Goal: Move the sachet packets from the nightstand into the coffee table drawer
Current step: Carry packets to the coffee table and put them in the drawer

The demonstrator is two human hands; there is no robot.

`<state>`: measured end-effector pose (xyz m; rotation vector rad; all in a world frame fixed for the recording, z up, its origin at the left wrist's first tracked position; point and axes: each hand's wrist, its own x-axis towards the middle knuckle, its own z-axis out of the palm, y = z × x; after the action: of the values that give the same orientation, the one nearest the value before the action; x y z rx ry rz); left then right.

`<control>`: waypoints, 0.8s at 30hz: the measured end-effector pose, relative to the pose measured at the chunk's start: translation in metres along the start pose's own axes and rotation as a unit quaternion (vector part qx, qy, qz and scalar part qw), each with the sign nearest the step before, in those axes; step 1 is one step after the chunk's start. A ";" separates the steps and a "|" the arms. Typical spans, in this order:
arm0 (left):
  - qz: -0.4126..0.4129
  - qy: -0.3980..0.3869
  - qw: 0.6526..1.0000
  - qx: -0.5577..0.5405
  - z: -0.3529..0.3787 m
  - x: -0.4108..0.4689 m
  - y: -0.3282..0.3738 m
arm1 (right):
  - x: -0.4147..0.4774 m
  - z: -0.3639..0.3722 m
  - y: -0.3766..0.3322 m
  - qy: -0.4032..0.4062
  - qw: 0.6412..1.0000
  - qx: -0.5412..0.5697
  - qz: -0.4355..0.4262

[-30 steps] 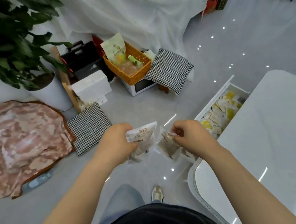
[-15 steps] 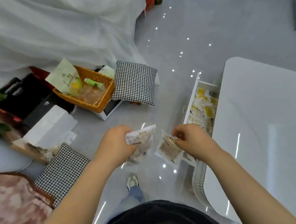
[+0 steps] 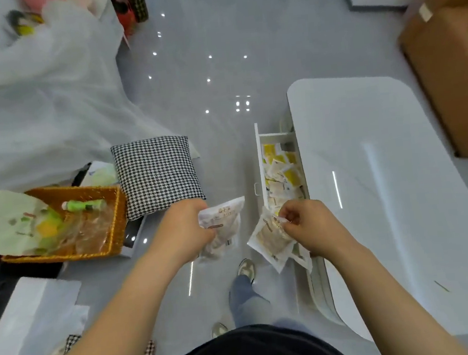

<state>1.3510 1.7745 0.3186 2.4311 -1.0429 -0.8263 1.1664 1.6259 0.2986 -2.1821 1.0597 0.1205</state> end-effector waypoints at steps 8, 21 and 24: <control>0.078 -0.063 0.992 0.074 -0.016 0.114 0.046 | 0.071 -0.044 0.025 0.077 0.993 0.055 0.072; 0.238 -0.208 0.934 0.165 -0.030 0.278 0.122 | 0.117 -0.060 0.032 0.205 0.921 0.144 0.298; 0.284 -0.237 0.909 0.192 -0.027 0.305 0.140 | 0.120 -0.054 0.025 0.239 0.885 0.183 0.355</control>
<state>1.4637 1.4570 0.3017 2.0296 -2.1431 -1.0936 1.2162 1.5031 0.2814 -1.4185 1.9501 -0.2892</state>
